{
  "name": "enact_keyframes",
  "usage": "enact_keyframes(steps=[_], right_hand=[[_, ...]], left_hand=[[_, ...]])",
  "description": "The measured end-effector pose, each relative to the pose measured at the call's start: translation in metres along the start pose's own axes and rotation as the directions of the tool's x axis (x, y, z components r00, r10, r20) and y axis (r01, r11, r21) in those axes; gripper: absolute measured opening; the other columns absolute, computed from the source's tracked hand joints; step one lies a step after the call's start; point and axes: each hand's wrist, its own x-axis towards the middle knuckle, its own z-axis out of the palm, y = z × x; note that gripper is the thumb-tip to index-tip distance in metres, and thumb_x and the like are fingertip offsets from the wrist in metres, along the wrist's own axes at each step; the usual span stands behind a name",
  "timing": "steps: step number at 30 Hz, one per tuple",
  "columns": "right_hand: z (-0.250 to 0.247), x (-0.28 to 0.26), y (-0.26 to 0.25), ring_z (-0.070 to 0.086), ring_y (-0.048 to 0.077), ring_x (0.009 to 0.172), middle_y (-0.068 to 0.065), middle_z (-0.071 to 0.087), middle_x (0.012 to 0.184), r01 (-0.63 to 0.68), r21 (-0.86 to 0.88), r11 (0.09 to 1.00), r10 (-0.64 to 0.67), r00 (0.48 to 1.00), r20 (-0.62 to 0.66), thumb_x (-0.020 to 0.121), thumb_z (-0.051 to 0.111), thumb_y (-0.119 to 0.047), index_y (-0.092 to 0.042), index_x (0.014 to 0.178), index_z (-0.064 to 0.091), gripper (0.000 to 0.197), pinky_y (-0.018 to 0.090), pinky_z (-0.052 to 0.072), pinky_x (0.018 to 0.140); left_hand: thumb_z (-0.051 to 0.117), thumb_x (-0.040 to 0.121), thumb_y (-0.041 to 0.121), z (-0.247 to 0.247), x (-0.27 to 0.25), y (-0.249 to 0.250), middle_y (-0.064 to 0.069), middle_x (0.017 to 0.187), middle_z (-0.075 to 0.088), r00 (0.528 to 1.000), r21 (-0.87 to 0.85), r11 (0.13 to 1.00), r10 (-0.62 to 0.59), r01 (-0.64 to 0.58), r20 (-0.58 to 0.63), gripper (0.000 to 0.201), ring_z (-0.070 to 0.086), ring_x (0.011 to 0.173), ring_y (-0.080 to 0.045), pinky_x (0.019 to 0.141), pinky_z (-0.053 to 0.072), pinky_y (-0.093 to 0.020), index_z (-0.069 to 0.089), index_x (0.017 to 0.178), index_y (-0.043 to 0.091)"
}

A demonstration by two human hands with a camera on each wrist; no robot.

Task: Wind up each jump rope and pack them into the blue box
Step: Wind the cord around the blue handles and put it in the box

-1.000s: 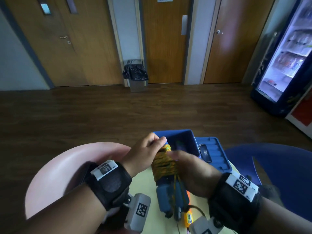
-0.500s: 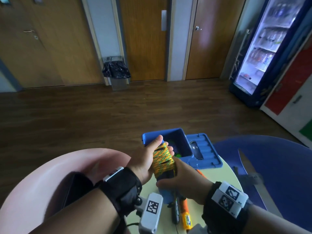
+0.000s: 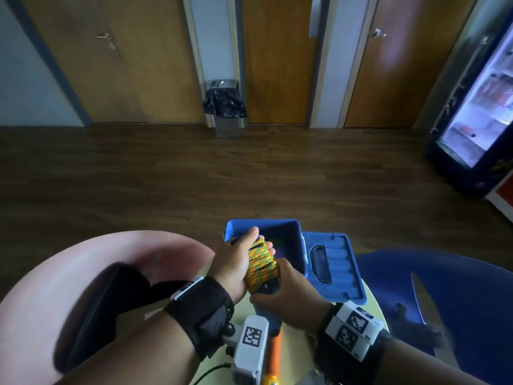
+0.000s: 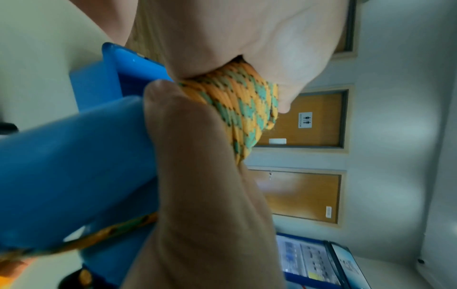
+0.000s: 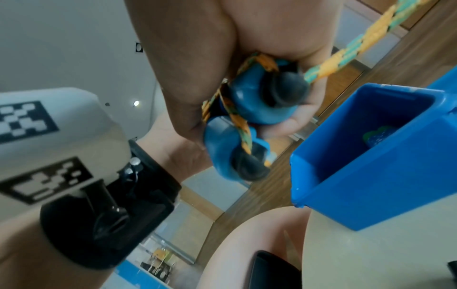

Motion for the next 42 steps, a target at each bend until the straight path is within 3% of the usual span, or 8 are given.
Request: enact_keyframes(steps=[6,11,16,22,28,32,35,42], right_hand=[[-0.018,0.012,0.045,0.068,0.017,0.075,0.0,0.071,0.094,-0.133,0.2,0.971,0.103,0.983,0.149,0.071,0.081,-0.051,-0.02,0.11,0.057,0.055,0.034,0.057,0.069],[-0.029,0.017,0.071,0.068,0.039,0.087,0.022,0.068,0.105,-0.632,0.679,0.374,0.212,0.771,0.601,0.091,0.051,-0.059,-0.005,0.127,0.061,0.066,0.037,0.056,0.067],[-0.019,0.045,0.078,0.068,0.034,0.07,0.03,0.064,0.101,-0.568,0.81,0.147,0.268,0.811,0.52,0.093,0.052,-0.029,0.003,0.118,0.062,0.042,0.032,0.057,0.053],[-0.012,0.087,0.072,0.062,0.036,0.089,0.025,0.056,0.111,-0.226,0.857,0.463,0.359,0.932,0.051,0.088,0.04,0.016,-0.006,0.111,0.051,0.034,0.05,0.058,0.07],[-0.001,0.124,0.062,0.066,0.039,0.099,0.032,0.059,0.12,-0.194,0.626,0.755,0.339,0.933,-0.12,0.086,0.071,0.0,-0.015,0.116,0.058,0.036,0.06,0.051,0.094],[-0.01,0.161,0.058,0.066,0.023,0.093,0.016,0.068,0.108,-0.062,0.237,0.969,0.125,0.958,-0.258,0.081,0.078,-0.009,-0.024,0.105,0.063,0.032,0.041,0.055,0.089],[-0.02,0.19,0.048,0.06,0.013,0.092,-0.002,0.065,0.104,0.028,-0.073,0.997,-0.043,0.976,-0.214,0.08,0.079,-0.012,-0.019,0.12,0.063,0.043,0.019,0.041,0.079],[0.001,0.258,0.07,0.058,0.016,0.097,-0.005,0.058,0.103,0.021,-0.431,0.902,0.037,0.991,0.125,0.085,0.074,-0.018,-0.015,0.122,0.061,0.039,0.022,0.038,0.079]], left_hand=[[0.062,0.096,0.035,0.005,0.026,-0.017,-0.012,0.084,0.073,0.997,-0.143,0.99,-0.012,0.0,-0.081,0.028,0.073,0.07,-0.022,0.063,0.06,-0.032,0.063,0.095,0.008],[0.062,0.076,0.051,-0.013,0.038,-0.02,-0.007,0.109,0.071,0.997,-0.237,0.968,0.077,-0.082,-0.031,0.057,0.068,0.098,-0.018,0.089,0.053,-0.04,0.064,0.118,0.012],[0.081,0.046,0.076,-0.042,0.062,-0.03,-0.001,0.099,0.074,0.994,-0.09,0.994,0.073,-0.065,0.083,0.082,0.067,0.096,-0.014,0.091,0.049,-0.042,0.073,0.106,0.022],[0.055,0.095,0.024,-0.087,0.077,-0.039,-0.007,0.089,0.07,0.982,0.109,0.987,-0.132,0.118,0.137,0.013,0.065,0.072,-0.021,0.06,0.047,-0.029,0.065,0.102,0.02],[0.073,0.085,0.012,-0.117,0.094,-0.041,-0.006,0.097,0.07,0.969,0.309,0.951,-0.086,0.011,0.231,0.024,0.067,0.079,-0.016,0.066,0.056,-0.03,0.061,0.106,0.012],[0.073,0.058,0.05,-0.136,0.114,-0.048,0.008,0.087,0.073,0.955,0.726,0.626,0.115,-0.284,0.275,0.044,0.067,0.076,-0.004,0.073,0.049,-0.024,0.066,0.094,0.026],[0.076,0.069,0.044,-0.145,0.131,-0.051,0.015,0.092,0.067,0.927,0.817,0.443,0.231,-0.37,0.295,0.026,0.066,0.081,-0.005,0.078,0.051,-0.027,0.063,0.088,0.032],[0.071,0.07,0.047,-0.165,0.144,-0.068,0.006,0.127,0.056,0.812,0.842,-0.14,0.222,-0.521,0.539,0.036,0.067,0.101,-0.021,0.079,0.058,-0.035,0.066,0.099,0.026]])
